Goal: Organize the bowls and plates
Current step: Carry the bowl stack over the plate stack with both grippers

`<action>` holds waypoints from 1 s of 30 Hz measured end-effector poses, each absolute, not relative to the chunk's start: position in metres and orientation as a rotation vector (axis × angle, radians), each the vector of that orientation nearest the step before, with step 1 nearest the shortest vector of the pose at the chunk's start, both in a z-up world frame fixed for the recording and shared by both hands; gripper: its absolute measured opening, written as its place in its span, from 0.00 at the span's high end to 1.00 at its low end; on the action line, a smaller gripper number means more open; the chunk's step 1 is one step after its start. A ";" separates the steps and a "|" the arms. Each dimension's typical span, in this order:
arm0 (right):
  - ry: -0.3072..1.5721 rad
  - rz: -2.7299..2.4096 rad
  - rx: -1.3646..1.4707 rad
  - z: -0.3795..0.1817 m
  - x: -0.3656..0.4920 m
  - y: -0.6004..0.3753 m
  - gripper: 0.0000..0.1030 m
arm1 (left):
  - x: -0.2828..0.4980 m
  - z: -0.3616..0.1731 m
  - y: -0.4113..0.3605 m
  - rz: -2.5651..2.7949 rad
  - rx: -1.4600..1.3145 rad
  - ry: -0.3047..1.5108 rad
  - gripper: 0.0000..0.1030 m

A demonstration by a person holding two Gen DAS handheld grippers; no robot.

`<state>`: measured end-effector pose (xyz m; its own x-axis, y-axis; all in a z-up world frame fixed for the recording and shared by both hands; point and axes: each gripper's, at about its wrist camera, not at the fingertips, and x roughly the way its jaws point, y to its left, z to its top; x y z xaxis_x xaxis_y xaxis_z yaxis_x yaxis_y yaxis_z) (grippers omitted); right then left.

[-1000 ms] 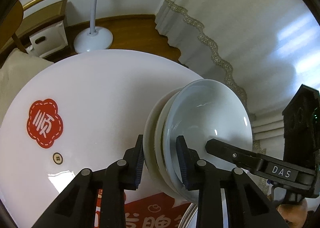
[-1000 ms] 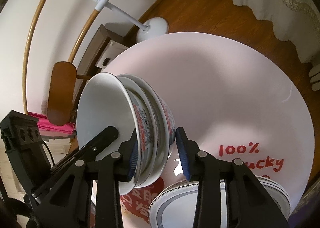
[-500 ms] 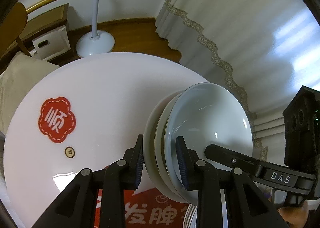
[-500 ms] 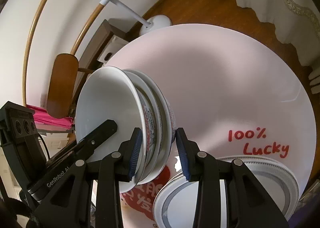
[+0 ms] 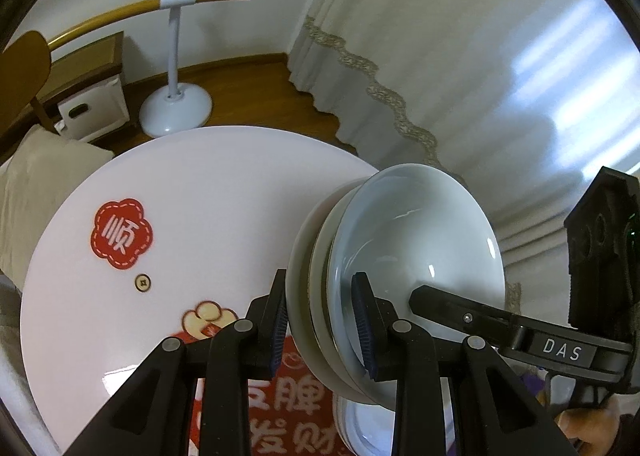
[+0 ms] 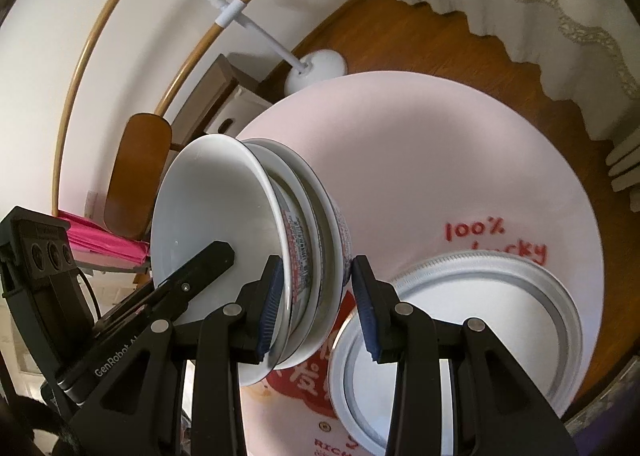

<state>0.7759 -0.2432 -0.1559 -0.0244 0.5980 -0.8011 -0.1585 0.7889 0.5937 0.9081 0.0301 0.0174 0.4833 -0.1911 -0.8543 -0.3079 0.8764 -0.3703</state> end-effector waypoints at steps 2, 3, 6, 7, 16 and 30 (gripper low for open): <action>1.476 0.612 0.378 -0.151 0.772 -0.252 0.65 | 0.904 0.022 0.022 0.059 -0.517 1.079 0.75; 1.473 0.604 0.379 -0.149 0.769 -0.257 0.65 | 0.901 0.024 0.017 0.050 -0.515 1.080 0.75; 1.467 0.578 0.385 -0.143 0.759 -0.272 0.65 | 0.895 0.028 0.002 0.021 -0.512 1.087 0.75; 1.464 0.566 0.389 -0.141 0.755 -0.278 0.65 | 0.894 0.029 -0.003 0.012 -0.508 1.090 0.75; 1.468 0.486 0.420 -0.141 0.728 -0.326 0.65 | 0.889 0.028 -0.052 -0.069 -0.458 1.142 0.75; 1.501 0.397 0.455 -0.164 0.707 -0.365 0.65 | 0.901 0.012 -0.103 -0.120 -0.435 1.211 0.75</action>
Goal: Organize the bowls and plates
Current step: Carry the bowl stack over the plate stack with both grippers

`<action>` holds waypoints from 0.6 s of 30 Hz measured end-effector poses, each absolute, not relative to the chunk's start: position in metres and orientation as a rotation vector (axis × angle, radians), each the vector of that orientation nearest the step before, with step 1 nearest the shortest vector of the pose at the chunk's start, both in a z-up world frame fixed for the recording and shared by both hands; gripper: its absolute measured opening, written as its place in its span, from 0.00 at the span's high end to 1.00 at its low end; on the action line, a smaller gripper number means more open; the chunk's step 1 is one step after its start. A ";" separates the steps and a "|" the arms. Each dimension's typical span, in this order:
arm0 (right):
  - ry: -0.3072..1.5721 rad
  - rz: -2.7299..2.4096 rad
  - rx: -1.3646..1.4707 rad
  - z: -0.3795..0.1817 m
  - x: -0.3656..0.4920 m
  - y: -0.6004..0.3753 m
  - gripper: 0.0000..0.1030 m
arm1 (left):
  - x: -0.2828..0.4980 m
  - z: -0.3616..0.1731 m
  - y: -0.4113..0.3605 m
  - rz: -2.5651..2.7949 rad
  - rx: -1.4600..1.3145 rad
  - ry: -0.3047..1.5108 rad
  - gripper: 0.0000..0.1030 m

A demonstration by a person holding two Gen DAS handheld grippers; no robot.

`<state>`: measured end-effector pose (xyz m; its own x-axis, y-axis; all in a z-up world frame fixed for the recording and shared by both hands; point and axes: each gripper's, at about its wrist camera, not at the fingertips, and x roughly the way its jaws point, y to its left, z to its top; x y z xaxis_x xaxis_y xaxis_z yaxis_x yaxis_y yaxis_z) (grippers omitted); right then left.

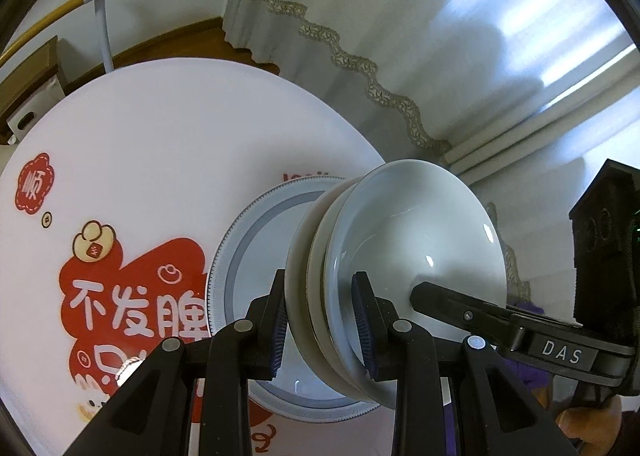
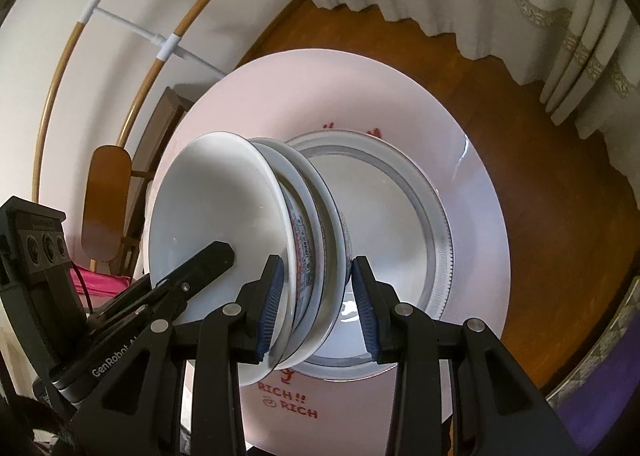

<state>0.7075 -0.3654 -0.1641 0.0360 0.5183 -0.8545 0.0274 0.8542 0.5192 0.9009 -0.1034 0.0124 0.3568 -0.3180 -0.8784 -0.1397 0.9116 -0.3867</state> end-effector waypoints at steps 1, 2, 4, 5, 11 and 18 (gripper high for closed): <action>1.502 0.396 0.452 -0.166 0.708 -0.366 0.65 | 0.902 0.011 -0.105 -0.120 -0.437 1.215 0.75; 1.504 0.393 0.451 -0.166 0.707 -0.364 0.65 | 0.903 0.010 -0.104 -0.120 -0.439 1.216 0.75; 1.508 0.391 0.450 -0.168 0.708 -0.362 0.65 | 0.905 0.007 -0.105 -0.121 -0.441 1.222 0.75; 1.510 0.389 0.446 -0.168 0.708 -0.362 0.65 | 0.907 0.006 -0.106 -0.120 -0.443 1.224 0.75; 1.516 0.384 0.425 -0.170 0.707 -0.359 0.65 | 0.909 -0.006 -0.097 -0.126 -0.448 1.229 0.75; 1.526 0.378 0.414 -0.173 0.706 -0.358 0.65 | 0.912 -0.012 -0.094 -0.125 -0.459 1.240 0.75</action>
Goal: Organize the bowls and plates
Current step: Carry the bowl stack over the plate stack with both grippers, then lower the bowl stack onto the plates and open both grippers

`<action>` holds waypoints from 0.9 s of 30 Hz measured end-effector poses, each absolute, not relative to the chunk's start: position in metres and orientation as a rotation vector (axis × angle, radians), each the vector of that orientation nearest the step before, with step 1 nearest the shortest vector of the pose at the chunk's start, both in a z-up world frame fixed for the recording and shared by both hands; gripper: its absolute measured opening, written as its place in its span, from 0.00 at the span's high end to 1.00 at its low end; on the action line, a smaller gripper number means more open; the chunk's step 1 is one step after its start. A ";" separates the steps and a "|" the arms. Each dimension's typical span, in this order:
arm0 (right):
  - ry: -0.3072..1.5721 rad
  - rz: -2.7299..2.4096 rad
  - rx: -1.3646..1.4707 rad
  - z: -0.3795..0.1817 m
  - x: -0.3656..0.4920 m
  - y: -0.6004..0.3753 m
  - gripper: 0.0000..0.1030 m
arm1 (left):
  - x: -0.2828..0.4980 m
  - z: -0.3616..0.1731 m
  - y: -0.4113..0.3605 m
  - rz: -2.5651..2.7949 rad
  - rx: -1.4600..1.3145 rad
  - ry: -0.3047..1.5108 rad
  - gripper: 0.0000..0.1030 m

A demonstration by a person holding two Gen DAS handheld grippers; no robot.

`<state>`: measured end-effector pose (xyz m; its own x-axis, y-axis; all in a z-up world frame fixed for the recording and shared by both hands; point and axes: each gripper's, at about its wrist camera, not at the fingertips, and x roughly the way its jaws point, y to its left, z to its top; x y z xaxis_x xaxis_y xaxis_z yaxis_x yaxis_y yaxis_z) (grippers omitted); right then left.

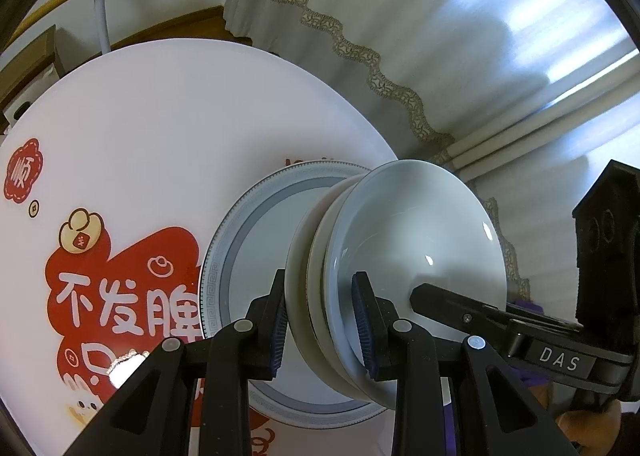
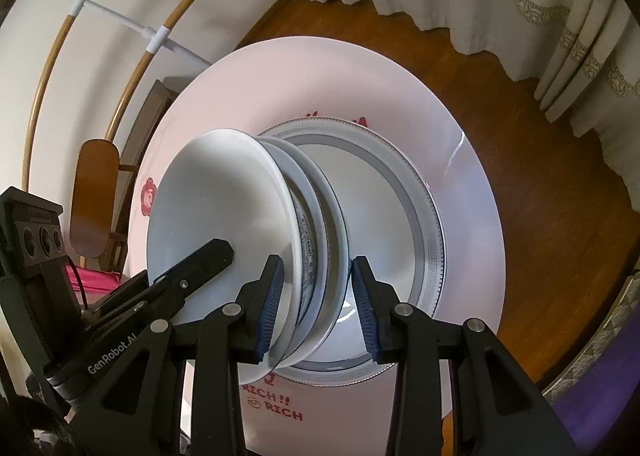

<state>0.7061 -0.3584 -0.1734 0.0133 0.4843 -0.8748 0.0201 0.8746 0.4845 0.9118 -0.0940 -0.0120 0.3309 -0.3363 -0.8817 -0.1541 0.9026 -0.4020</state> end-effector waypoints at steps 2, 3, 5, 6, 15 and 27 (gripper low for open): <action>1.527 0.375 0.412 -0.174 0.707 -0.357 0.65 | 0.913 -0.013 -0.094 -0.126 -0.461 1.241 0.75; 1.527 0.374 0.412 -0.173 0.706 -0.357 0.65 | 0.913 -0.013 -0.094 -0.127 -0.460 1.241 0.75; 1.528 0.371 0.411 -0.173 0.705 -0.356 0.65 | 0.913 -0.015 -0.094 -0.128 -0.463 1.243 0.75; 1.529 0.370 0.409 -0.174 0.706 -0.356 0.65 | 0.914 -0.016 -0.094 -0.128 -0.462 1.244 0.75; 1.525 0.367 0.412 -0.174 0.705 -0.357 0.65 | 0.912 -0.017 -0.094 -0.132 -0.464 1.237 0.75; 1.495 0.310 0.403 -0.170 0.703 -0.355 0.59 | 0.899 -0.009 -0.087 -0.149 -0.422 1.198 0.47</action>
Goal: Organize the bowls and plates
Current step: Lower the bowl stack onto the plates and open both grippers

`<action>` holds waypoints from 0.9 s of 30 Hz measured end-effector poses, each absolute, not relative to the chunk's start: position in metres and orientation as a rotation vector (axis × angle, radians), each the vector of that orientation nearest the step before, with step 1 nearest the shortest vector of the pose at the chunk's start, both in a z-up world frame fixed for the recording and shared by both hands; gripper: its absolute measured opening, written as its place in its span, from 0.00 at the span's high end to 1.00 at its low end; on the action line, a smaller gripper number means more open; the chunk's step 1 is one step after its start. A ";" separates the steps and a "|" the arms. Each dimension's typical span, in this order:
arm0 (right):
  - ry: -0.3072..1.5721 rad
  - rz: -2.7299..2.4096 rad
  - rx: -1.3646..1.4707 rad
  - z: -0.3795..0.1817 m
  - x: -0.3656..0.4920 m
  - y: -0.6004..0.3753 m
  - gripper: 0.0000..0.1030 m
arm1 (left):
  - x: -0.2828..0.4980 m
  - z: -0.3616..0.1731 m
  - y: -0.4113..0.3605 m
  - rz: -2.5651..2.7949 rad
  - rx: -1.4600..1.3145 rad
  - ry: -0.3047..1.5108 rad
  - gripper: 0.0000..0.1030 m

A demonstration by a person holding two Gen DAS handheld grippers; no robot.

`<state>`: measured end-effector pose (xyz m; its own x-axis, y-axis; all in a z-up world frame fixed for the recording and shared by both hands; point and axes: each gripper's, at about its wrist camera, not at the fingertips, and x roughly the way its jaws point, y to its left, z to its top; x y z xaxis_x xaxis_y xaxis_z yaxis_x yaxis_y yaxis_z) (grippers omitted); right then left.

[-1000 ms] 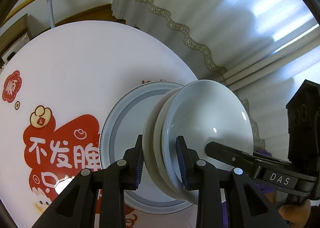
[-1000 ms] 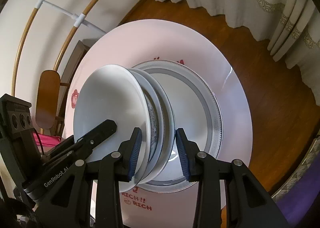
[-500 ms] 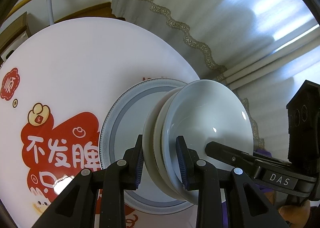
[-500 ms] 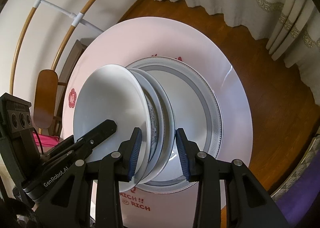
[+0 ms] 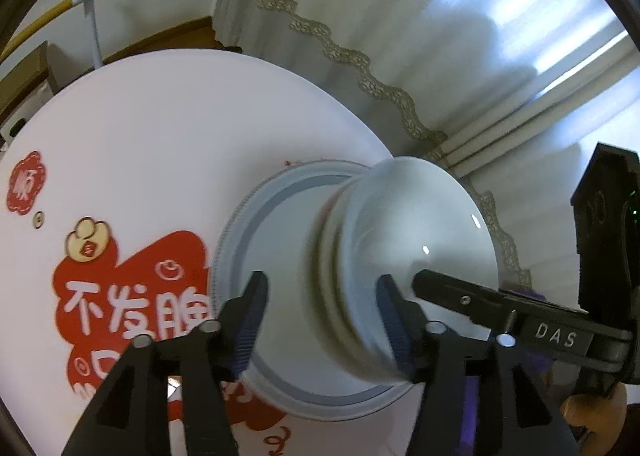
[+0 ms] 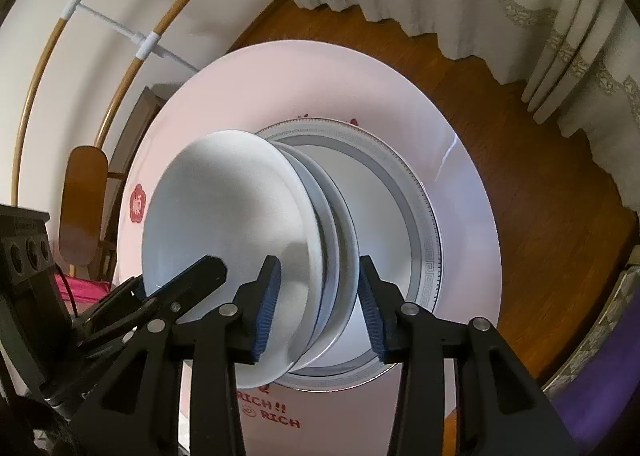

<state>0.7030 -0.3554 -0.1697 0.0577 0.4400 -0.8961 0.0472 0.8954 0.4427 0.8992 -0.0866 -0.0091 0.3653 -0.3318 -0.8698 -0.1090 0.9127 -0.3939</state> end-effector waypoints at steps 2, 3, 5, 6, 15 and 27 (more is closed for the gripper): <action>1.481 0.291 0.397 -0.165 0.701 -0.356 0.54 | 0.894 -0.006 -0.078 -0.142 -0.434 1.192 0.40; 1.477 0.279 0.394 -0.163 0.700 -0.356 0.49 | 0.890 -0.004 -0.072 -0.144 -0.444 1.188 0.40; 1.454 0.264 0.397 -0.156 0.696 -0.358 0.44 | 0.882 0.001 -0.063 -0.146 -0.456 1.173 0.33; 1.446 0.257 0.396 -0.153 0.694 -0.359 0.43 | 0.877 0.005 -0.059 -0.147 -0.454 1.162 0.32; 1.356 0.226 0.390 -0.110 0.653 -0.361 0.27 | 0.826 0.039 -0.034 -0.092 -0.375 1.097 0.25; 1.267 0.280 0.296 -0.066 0.582 -0.352 0.09 | 0.730 0.078 -0.044 0.009 -0.273 1.006 0.18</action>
